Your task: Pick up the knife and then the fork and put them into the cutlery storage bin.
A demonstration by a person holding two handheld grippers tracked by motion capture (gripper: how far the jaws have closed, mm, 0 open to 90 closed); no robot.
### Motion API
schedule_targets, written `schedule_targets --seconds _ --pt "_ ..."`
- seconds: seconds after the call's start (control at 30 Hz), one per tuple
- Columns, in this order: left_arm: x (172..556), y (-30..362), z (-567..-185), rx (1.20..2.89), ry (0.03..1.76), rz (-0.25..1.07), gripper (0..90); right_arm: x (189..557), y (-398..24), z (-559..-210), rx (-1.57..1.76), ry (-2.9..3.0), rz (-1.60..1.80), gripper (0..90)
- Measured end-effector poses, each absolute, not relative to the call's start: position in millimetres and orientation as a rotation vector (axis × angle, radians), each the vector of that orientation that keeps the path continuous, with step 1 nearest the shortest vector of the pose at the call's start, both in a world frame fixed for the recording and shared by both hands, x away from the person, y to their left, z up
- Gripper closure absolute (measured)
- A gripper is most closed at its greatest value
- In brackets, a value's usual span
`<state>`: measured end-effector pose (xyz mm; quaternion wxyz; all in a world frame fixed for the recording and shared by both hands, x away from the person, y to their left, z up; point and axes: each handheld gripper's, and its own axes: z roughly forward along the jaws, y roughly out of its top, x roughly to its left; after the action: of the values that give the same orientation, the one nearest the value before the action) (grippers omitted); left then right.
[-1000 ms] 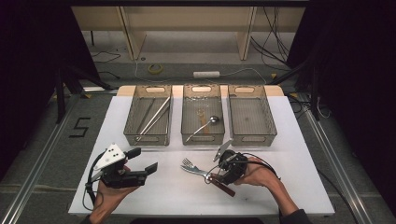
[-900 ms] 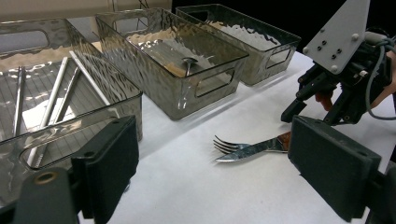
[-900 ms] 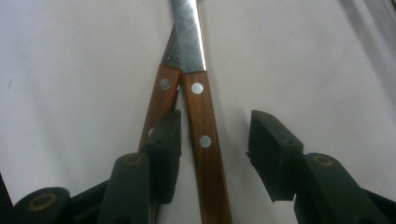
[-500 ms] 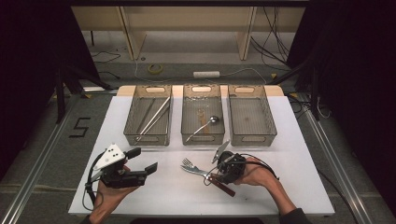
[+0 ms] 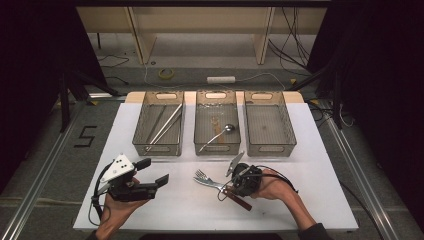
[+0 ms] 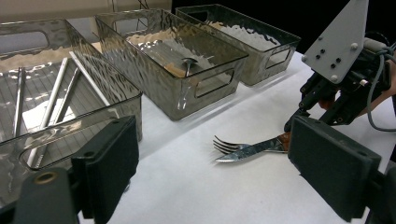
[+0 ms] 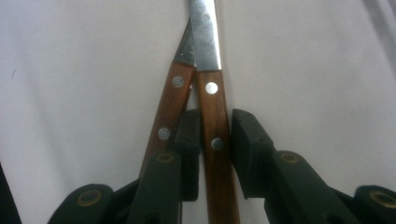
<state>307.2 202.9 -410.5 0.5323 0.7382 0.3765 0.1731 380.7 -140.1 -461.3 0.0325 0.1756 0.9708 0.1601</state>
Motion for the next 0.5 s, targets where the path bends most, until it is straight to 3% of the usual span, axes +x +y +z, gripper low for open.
schedule_targets --seconds 0.5 --pt "306.6 203.1 -410.2 1.758 0.900 0.415 16.0 379.8 -139.8 -460.4 0.503 2.991 0.490 77.2"
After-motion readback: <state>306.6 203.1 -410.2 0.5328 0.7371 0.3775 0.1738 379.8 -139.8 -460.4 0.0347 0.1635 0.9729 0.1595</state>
